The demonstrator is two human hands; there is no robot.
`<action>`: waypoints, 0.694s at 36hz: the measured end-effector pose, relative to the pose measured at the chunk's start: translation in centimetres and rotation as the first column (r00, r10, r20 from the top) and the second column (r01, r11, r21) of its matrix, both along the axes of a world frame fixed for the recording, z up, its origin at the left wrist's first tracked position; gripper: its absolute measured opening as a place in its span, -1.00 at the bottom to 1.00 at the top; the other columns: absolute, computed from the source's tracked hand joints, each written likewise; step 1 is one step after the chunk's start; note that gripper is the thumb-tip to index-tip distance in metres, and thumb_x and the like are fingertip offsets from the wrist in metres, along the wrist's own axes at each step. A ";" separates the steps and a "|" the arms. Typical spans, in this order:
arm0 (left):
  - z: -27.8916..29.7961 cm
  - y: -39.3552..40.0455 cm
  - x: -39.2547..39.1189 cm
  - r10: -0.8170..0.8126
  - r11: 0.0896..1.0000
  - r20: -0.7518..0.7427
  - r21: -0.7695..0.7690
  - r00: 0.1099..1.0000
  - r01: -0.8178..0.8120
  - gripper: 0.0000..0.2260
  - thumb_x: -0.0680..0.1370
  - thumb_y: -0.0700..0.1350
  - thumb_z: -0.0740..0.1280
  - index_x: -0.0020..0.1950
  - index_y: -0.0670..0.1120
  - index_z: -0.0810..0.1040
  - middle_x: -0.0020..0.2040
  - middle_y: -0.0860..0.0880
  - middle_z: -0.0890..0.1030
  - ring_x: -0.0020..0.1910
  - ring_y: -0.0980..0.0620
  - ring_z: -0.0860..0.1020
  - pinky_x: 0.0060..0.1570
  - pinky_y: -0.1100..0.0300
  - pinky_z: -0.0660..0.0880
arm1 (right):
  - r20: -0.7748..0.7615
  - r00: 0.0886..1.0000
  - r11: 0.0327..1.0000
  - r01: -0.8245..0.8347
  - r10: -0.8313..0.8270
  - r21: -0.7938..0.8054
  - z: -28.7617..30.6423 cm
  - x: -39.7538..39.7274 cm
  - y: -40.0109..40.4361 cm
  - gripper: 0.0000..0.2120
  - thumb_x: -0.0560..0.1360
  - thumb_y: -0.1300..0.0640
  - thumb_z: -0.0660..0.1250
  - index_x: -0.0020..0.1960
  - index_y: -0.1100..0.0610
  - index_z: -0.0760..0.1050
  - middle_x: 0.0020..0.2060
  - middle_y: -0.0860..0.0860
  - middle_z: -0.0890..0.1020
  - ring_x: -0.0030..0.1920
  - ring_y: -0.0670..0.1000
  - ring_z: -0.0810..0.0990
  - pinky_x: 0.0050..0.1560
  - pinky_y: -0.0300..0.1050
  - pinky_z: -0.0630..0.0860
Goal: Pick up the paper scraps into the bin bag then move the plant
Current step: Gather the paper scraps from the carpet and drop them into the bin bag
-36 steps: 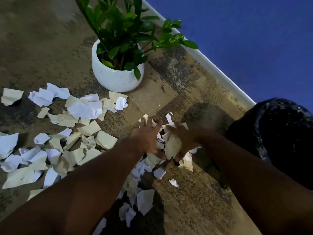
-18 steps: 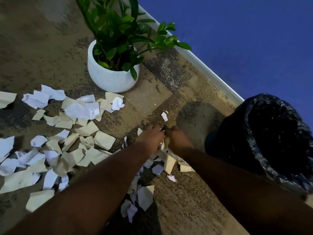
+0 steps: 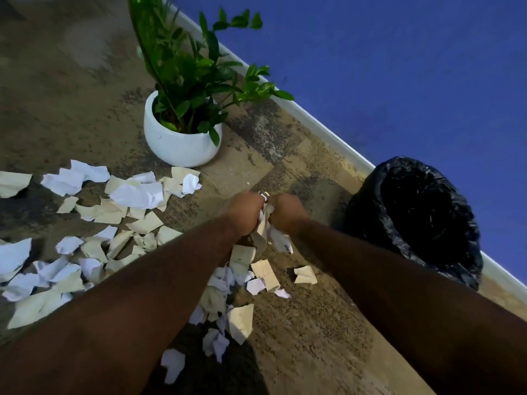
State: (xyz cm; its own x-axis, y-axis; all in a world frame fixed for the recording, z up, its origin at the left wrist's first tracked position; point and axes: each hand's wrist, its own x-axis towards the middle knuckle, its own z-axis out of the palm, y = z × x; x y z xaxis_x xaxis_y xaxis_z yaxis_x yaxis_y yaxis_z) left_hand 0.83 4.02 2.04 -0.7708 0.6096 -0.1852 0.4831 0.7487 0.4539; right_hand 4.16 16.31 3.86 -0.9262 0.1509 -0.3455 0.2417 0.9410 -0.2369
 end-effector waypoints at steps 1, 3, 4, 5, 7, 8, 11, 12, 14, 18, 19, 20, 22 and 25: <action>0.6 0.1 -0.2 0.014 1.000 0.003 0.000 1.000 -0.014 -0.77 0.61 -0.23 0.21 0.21 -0.25 0.56 0.19 -0.22 0.59 0.18 -0.16 0.56 0.11 0.14 0.40 | -0.012 1.000 1.000 0.004 -0.004 0.006 0.7 -0.2 0.0 -0.80 0.43 0.33 0.32 0.01 0.32 0.64 -0.05 0.22 0.68 0.00 0.16 0.64 -0.10 -0.27 0.42; 1.7 0.1 -0.5 0.030 0.999 -0.024 -0.018 0.999 -0.030 -0.75 0.61 -0.23 0.21 0.22 -0.25 0.57 0.21 -0.21 0.58 0.20 -0.15 0.55 0.18 0.14 0.40 | -0.031 0.999 1.000 0.022 -0.022 0.010 2.2 -0.4 -0.2 -0.78 0.46 0.33 0.29 0.06 0.32 0.63 -0.01 0.22 0.67 0.02 0.16 0.64 0.02 -0.11 0.55; 2.2 0.1 -0.6 0.032 0.999 -0.042 -0.023 0.999 -0.033 -0.74 0.61 -0.22 0.20 0.23 -0.24 0.56 0.22 -0.21 0.58 0.21 -0.15 0.55 0.21 0.13 0.39 | -0.043 0.999 1.000 0.023 -0.023 0.005 2.9 -0.5 -0.3 -0.78 0.48 0.33 0.28 0.07 0.32 0.62 0.01 0.22 0.67 0.03 0.16 0.63 0.04 -0.07 0.54; 2.6 0.0 -0.7 0.034 0.999 -0.057 -0.024 0.998 -0.036 -0.74 0.61 -0.21 0.20 0.23 -0.23 0.56 0.22 -0.20 0.57 0.21 -0.14 0.55 0.22 0.12 0.39 | -0.057 0.998 1.000 0.017 -0.017 0.003 3.5 -0.6 -0.4 -0.77 0.49 0.31 0.27 0.08 0.31 0.62 0.02 0.21 0.67 0.04 0.16 0.63 0.05 -0.07 0.54; 3.6 0.2 -1.0 0.028 0.999 -0.090 -0.032 0.996 -0.031 -0.77 0.59 -0.21 0.24 0.19 -0.21 0.58 0.18 -0.20 0.60 0.17 -0.15 0.57 0.19 0.10 0.42 | -0.074 0.997 1.000 0.020 -0.019 0.007 4.9 -0.7 -0.3 -0.77 0.50 0.29 0.27 0.08 0.30 0.62 0.04 0.21 0.66 0.05 0.17 0.62 0.08 -0.05 0.55; 4.2 0.3 -1.1 0.028 0.999 -0.103 -0.034 0.994 -0.031 -0.80 0.57 -0.23 0.26 0.14 -0.20 0.60 0.14 -0.19 0.62 0.13 -0.15 0.58 0.15 0.09 0.45 | -0.080 0.997 1.000 0.024 -0.024 0.003 5.5 -0.7 -0.2 -0.78 0.50 0.28 0.28 0.07 0.30 0.62 0.04 0.21 0.66 0.06 0.17 0.62 0.10 -0.03 0.55; 5.8 1.2 -1.3 0.031 0.999 -0.143 -0.015 0.989 -0.034 -0.84 0.56 -0.24 0.27 0.08 -0.20 0.60 0.10 -0.19 0.62 0.12 -0.18 0.58 0.17 0.06 0.46 | -0.100 0.995 1.000 0.019 -0.018 0.008 7.4 -0.8 0.5 -0.79 0.49 0.26 0.30 0.05 0.32 0.63 0.00 0.22 0.67 0.04 0.18 0.62 0.08 -0.07 0.54; 6.4 1.6 -1.3 0.032 0.999 -0.163 -0.004 0.986 -0.033 -0.86 0.56 -0.24 0.27 0.05 -0.20 0.60 0.08 -0.20 0.62 0.10 -0.19 0.58 0.15 0.04 0.46 | -0.106 0.994 1.000 0.023 -0.021 0.018 8.1 -0.7 0.8 -0.80 0.49 0.26 0.30 0.02 0.31 0.63 -0.04 0.21 0.67 0.02 0.17 0.62 0.04 -0.08 0.52; 7.9 2.7 -1.1 0.029 0.999 -0.200 -0.011 0.979 -0.032 -0.89 0.55 -0.23 0.28 -0.07 -0.20 0.60 0.01 -0.22 0.63 0.04 -0.22 0.60 0.06 0.03 0.48 | -0.127 0.992 0.999 0.023 -0.018 0.044 9.5 -0.6 1.7 -0.86 0.48 0.26 0.29 -0.10 0.29 0.61 -0.17 0.19 0.63 -0.10 0.14 0.58 -0.10 -0.10 0.47; 10.9 5.3 -0.5 0.024 0.999 -0.210 -0.042 0.977 -0.034 -0.78 0.48 -0.23 0.34 -0.34 -0.07 0.42 -0.07 -0.21 0.66 -0.04 -0.22 0.63 -0.05 0.04 0.52 | -0.169 0.985 0.997 0.036 -0.024 0.069 11.8 0.0 3.9 -0.82 0.47 0.28 0.27 -0.31 0.19 0.47 -0.34 0.10 0.51 -0.23 0.06 0.48 -0.29 -0.16 0.34; 11.4 6.0 -0.4 0.032 0.999 -0.210 -0.024 0.977 -0.038 -0.76 0.48 -0.24 0.34 -0.36 -0.05 0.39 -0.08 -0.21 0.66 -0.05 -0.22 0.64 -0.10 0.06 0.50 | -0.177 0.984 0.997 0.043 -0.029 0.071 12.4 0.2 4.6 -0.84 0.46 0.29 0.27 -0.29 0.18 0.49 -0.30 0.11 0.54 -0.22 0.06 0.49 -0.26 -0.16 0.35; 12.0 6.8 -0.2 0.041 0.999 -0.211 -0.007 0.977 -0.044 -0.74 0.48 -0.24 0.34 -0.37 -0.05 0.38 -0.09 -0.20 0.66 -0.07 -0.22 0.64 -0.14 0.08 0.47 | -0.186 0.982 0.996 0.050 -0.035 0.079 13.0 0.4 5.4 -0.85 0.46 0.30 0.27 -0.28 0.18 0.50 -0.26 0.12 0.57 -0.22 0.06 0.50 -0.23 -0.16 0.37; 13.4 8.5 0.4 0.047 0.999 -0.212 0.024 0.976 -0.043 -0.77 0.48 -0.25 0.35 -0.35 -0.06 0.43 -0.11 -0.18 0.66 -0.13 -0.19 0.62 -0.19 0.12 0.44 | -0.214 0.976 0.993 0.069 -0.047 0.095 14.2 1.0 7.1 -0.84 0.44 0.31 0.27 -0.30 0.19 0.50 -0.21 0.13 0.61 -0.21 0.07 0.51 -0.21 -0.15 0.38; 15.6 11.4 1.2 0.027 0.996 -0.218 0.084 0.976 -0.009 -0.90 0.48 -0.25 0.33 -0.19 -0.07 0.56 -0.14 -0.13 0.65 -0.14 -0.14 0.61 -0.17 0.12 0.48 | -0.255 0.963 0.990 0.112 -0.087 0.085 16.1 1.8 10.2 -0.87 0.44 0.29 0.27 -0.10 0.25 0.60 -0.09 0.15 0.67 -0.09 0.13 0.60 -0.13 -0.12 0.48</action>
State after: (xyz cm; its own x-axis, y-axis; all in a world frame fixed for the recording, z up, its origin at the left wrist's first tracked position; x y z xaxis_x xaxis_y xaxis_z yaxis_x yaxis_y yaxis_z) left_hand 2.05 15.38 17.61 -0.7982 0.6012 0.0386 0.5639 0.7231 0.3990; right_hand 5.99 26.48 19.95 -0.9597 0.2683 -0.0834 0.2801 0.9368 -0.2094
